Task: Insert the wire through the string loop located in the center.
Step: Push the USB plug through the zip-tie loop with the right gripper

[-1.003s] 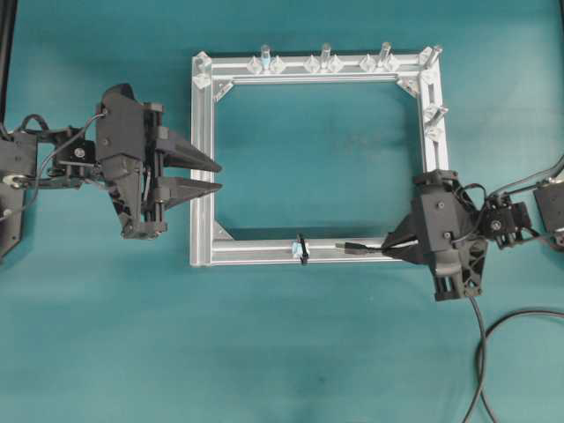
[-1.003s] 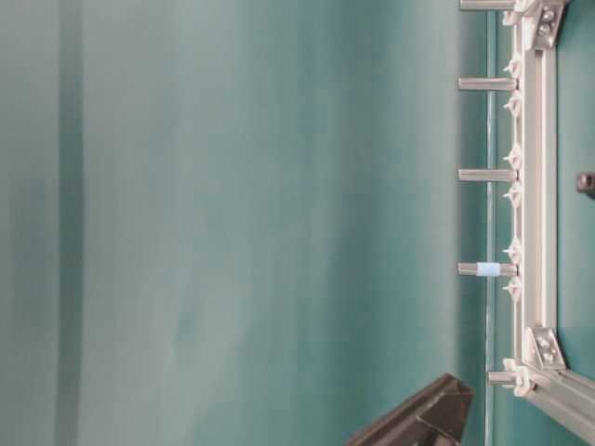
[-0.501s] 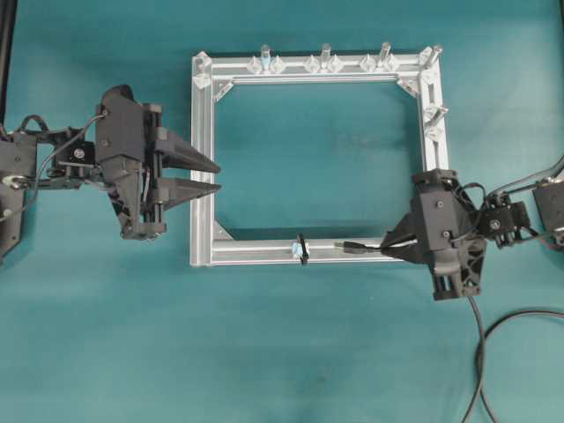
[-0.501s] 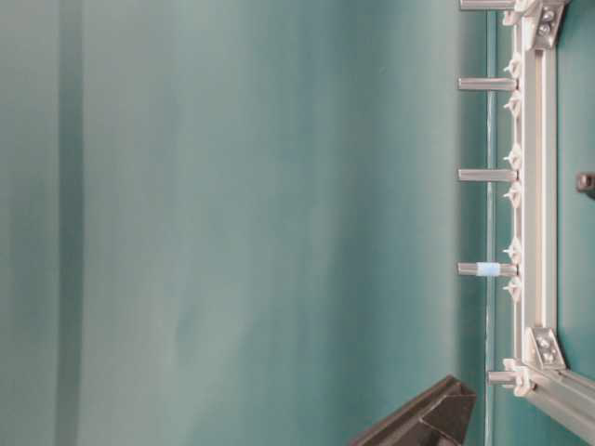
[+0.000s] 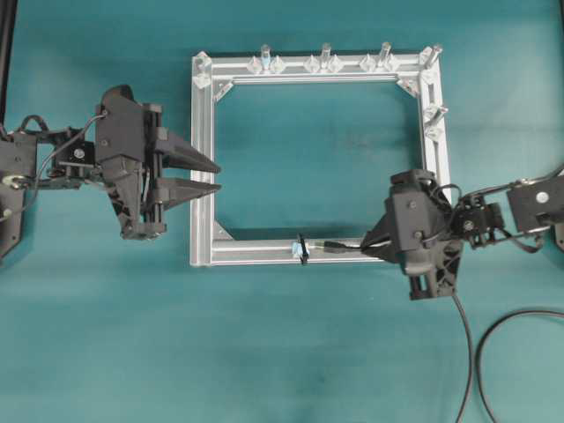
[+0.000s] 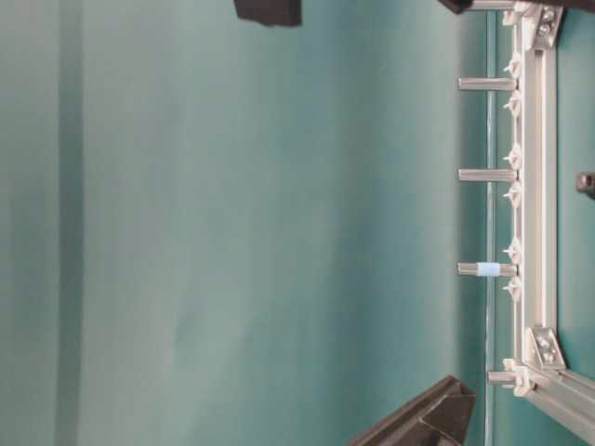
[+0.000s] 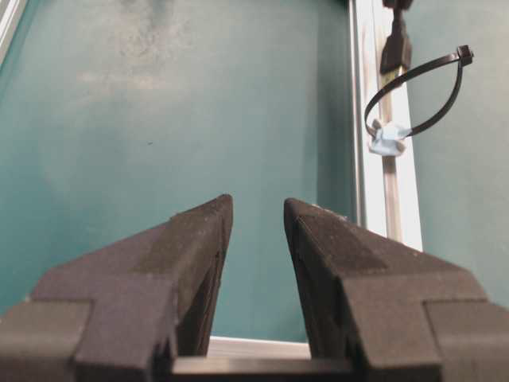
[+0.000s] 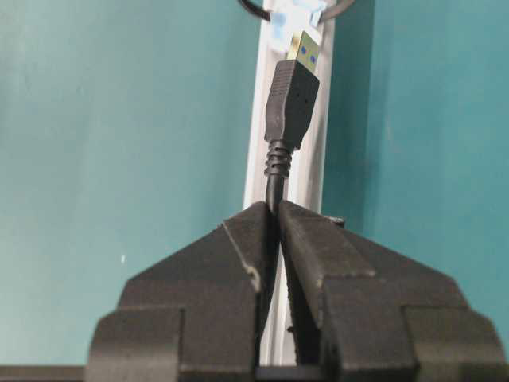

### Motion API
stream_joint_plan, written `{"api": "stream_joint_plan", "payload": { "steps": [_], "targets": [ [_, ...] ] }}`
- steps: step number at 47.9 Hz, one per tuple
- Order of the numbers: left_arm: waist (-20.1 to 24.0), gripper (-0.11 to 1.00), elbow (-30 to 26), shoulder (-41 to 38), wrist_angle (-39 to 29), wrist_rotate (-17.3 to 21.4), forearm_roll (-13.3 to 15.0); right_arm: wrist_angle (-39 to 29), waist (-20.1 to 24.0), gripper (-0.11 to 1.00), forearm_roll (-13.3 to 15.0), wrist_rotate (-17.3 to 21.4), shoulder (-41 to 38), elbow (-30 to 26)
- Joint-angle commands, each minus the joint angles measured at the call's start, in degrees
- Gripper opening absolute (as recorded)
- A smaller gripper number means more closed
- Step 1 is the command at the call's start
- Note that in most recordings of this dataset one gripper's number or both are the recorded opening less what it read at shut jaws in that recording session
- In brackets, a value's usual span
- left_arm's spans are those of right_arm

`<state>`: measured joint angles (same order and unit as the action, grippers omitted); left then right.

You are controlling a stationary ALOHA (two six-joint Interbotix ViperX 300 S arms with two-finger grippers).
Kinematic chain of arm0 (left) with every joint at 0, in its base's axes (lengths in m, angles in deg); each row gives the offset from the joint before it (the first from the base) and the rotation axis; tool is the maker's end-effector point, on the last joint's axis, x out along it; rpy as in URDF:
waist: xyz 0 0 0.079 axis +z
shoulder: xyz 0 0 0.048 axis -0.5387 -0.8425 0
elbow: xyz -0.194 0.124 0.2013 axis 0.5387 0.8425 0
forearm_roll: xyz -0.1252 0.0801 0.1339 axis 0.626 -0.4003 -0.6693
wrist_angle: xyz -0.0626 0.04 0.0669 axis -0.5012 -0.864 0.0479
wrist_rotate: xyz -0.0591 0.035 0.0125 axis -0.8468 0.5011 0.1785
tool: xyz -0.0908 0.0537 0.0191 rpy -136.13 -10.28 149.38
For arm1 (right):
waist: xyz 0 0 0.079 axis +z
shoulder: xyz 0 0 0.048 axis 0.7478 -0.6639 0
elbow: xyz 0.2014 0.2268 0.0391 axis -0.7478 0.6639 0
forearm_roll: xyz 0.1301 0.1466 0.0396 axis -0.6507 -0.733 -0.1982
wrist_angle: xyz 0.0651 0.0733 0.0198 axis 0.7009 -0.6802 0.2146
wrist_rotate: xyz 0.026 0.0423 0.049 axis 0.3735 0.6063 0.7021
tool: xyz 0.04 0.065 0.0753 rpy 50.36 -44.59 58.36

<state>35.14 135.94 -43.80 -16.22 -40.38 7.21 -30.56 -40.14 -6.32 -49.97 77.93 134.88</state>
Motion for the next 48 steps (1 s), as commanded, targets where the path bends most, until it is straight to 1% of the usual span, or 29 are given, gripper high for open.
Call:
{"api": "stream_joint_plan", "payload": {
  "steps": [1,17,31,48],
  "targets": [
    [-0.18,0.35,-0.44,0.88,0.18,-0.09,-0.18,0.53,-0.26,0.10,0.09,-0.18,-0.44,-2.37],
    [-0.26,0.35,-0.44,0.88,0.26,-0.09,-0.18,0.53,-1.05,0.10,0.35,-0.53,-5.01,-7.73],
    [-0.26,0.35,-0.09,0.88,0.18,-0.09,-0.18,0.26,-1.23,0.10,2.29,-0.53,-7.73,-11.25],
    [-0.26,0.35,0.18,0.88,0.26,-0.09,-0.18,0.26,-1.32,0.10,2.29,-0.35,-8.61,-11.78]
  ]
}}
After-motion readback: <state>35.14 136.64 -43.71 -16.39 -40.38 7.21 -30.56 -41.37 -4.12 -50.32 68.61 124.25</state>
